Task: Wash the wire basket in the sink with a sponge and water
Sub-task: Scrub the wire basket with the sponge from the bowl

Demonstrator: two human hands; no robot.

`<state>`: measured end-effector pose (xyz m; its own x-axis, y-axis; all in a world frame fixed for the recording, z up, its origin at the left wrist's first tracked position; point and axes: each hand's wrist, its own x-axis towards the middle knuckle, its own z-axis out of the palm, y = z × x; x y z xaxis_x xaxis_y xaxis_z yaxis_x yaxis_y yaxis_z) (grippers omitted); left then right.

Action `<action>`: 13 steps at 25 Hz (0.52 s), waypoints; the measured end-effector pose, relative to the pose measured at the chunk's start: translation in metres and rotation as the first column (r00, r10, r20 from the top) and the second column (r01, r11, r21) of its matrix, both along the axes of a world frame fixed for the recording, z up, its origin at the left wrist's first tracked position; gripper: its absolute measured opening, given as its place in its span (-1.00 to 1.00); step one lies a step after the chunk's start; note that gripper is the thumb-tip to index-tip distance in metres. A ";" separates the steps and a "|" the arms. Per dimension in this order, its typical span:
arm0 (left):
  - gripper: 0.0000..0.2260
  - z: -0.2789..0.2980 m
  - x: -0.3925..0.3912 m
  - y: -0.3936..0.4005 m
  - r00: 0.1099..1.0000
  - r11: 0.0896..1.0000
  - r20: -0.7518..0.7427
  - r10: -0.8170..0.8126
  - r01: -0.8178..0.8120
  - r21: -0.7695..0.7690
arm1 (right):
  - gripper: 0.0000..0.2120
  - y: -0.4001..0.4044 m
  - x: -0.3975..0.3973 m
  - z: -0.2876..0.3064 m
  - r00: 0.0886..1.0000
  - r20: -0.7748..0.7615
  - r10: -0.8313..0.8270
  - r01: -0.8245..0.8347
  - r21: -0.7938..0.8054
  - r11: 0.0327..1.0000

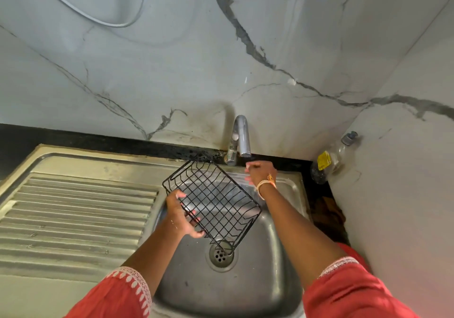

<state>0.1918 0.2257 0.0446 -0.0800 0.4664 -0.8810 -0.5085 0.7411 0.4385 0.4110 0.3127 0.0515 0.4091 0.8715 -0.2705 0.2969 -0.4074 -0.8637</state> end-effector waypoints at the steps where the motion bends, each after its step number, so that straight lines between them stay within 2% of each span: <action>1: -0.38 0.004 0.004 -0.006 1.000 1.000 -0.004 -0.009 0.009 -0.004 | -0.90 -0.015 0.008 -0.005 0.984 0.176 0.026 -0.028 0.004 1.000; 3: -0.38 0.007 0.012 -0.017 1.000 1.000 -0.007 -0.019 0.019 -0.017 | -0.83 -0.048 0.021 -0.015 0.925 0.367 0.096 -0.083 -0.053 0.995; 5: -0.36 0.010 0.021 -0.029 1.000 0.999 -0.001 -0.025 0.025 -0.029 | -0.68 -0.077 0.031 -0.022 0.946 0.293 0.138 -0.115 -0.093 0.989; 7: -0.32 0.008 0.028 -0.039 0.998 0.998 0.013 -0.055 0.055 -0.027 | -0.62 -0.100 0.042 -0.022 0.946 0.285 0.155 -0.135 -0.089 0.987; 11: -0.43 0.006 0.045 -0.059 0.989 0.989 0.027 -0.145 0.146 -0.035 | -0.75 -0.145 0.074 0.005 0.895 0.446 0.028 -0.044 0.026 0.999; 13: -0.52 0.003 0.055 -0.068 0.982 0.981 0.027 -0.189 0.190 -0.034 | -0.85 -0.166 0.093 0.020 0.896 0.437 -0.083 0.060 0.066 0.996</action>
<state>0.2466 0.1579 0.0472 0.0275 0.4389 -0.8981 -0.3672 0.8401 0.3993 0.5036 0.1465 0.0717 0.5378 0.8431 -0.0064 0.6221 -0.4019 -0.6719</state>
